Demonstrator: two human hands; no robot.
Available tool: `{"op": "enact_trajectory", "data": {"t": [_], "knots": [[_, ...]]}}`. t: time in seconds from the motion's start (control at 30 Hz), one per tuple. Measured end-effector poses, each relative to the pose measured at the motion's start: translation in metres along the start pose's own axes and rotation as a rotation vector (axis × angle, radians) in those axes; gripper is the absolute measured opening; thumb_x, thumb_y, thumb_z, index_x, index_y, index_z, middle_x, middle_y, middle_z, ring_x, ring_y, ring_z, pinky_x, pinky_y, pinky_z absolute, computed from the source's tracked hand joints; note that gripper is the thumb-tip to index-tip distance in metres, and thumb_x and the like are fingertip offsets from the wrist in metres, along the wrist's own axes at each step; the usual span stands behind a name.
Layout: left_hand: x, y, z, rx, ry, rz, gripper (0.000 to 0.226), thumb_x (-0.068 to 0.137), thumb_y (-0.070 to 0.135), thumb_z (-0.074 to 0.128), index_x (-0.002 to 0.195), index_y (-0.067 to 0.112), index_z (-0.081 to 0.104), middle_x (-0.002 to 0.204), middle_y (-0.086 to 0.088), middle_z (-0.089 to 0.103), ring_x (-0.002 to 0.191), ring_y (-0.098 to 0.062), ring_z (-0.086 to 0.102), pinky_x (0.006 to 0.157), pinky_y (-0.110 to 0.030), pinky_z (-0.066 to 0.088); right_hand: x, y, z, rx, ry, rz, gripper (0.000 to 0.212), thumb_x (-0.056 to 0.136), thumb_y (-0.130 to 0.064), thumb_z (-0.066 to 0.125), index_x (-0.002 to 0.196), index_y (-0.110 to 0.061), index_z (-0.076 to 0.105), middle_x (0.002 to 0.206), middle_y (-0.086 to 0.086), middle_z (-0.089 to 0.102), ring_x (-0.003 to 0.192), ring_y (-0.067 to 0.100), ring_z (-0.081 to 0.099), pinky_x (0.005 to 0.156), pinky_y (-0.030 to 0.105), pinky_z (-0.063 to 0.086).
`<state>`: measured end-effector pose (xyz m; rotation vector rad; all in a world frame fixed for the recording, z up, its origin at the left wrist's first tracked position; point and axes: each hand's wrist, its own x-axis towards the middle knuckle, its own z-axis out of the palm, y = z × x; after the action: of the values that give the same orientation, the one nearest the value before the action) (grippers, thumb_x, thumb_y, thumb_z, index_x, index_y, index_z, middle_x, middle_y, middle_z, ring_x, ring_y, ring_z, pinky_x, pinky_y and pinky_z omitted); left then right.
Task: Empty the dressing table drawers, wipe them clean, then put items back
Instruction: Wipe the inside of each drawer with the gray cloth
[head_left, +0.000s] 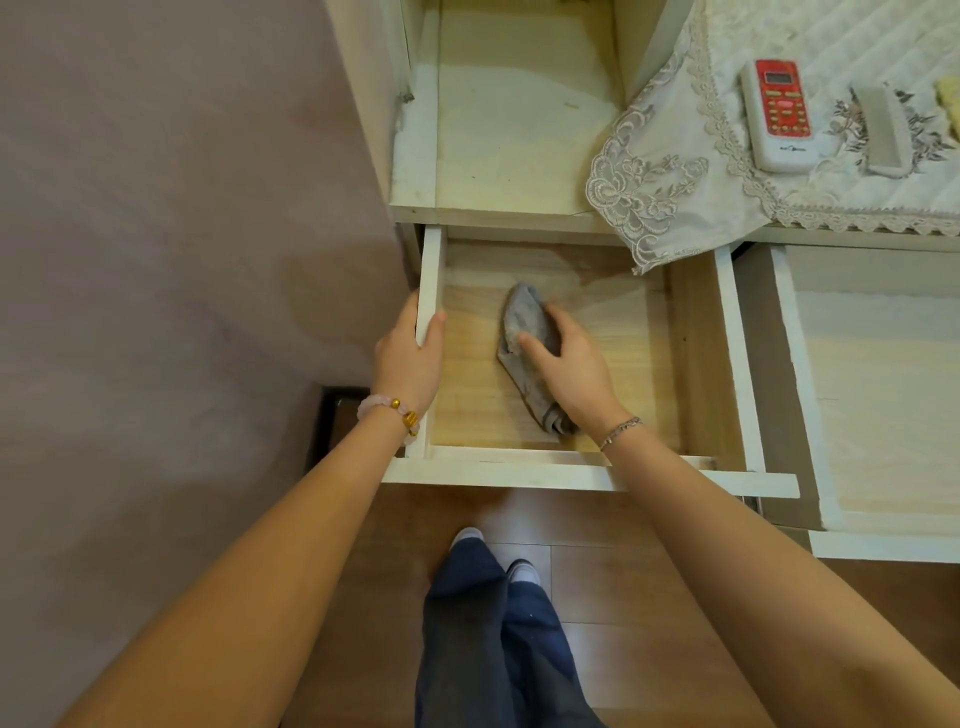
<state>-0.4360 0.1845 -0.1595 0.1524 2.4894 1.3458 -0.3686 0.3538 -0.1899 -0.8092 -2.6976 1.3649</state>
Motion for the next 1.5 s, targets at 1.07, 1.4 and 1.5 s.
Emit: {"op": "enact_trajectory", "data": {"t": [1.07,1.4,1.5], "knots": [[-0.002,0.014,-0.014,0.005,-0.158,-0.087,0.046,0.099,0.034,0.038,0.143,0.022,0.034,0.134,0.0,0.051,0.123,-0.024,0.046,0.094,-0.029,0.038,-0.05,-0.045,-0.077,0.669,0.104,0.385,0.045,0.076,-0.021,0.076,0.116,-0.011,0.057,0.104,0.004,0.069,0.094,0.017,0.067,0.075,0.029,0.056],[-0.059,0.096,0.006,0.416,-0.08,0.279,0.062,0.095,0.037,0.046,0.147,0.012,0.023,0.151,-0.008,0.03,0.137,-0.024,0.03,0.11,-0.037,0.028,-0.082,-0.027,-0.175,0.743,0.232,0.278,0.042,0.08,-0.018,0.072,0.117,-0.01,0.056,0.103,0.003,0.07,0.093,0.015,0.068,0.077,0.028,0.057],[-0.078,0.124,0.046,0.465,-0.146,0.363,0.061,0.095,0.04,0.044,0.146,0.014,0.024,0.151,-0.005,0.031,0.138,-0.02,0.029,0.111,-0.035,0.026,-0.085,-0.002,-0.209,0.722,0.251,0.268,0.04,0.081,-0.018,0.071,0.117,-0.009,0.055,0.102,0.006,0.07,0.091,0.017,0.069,0.075,0.029,0.057]]}}
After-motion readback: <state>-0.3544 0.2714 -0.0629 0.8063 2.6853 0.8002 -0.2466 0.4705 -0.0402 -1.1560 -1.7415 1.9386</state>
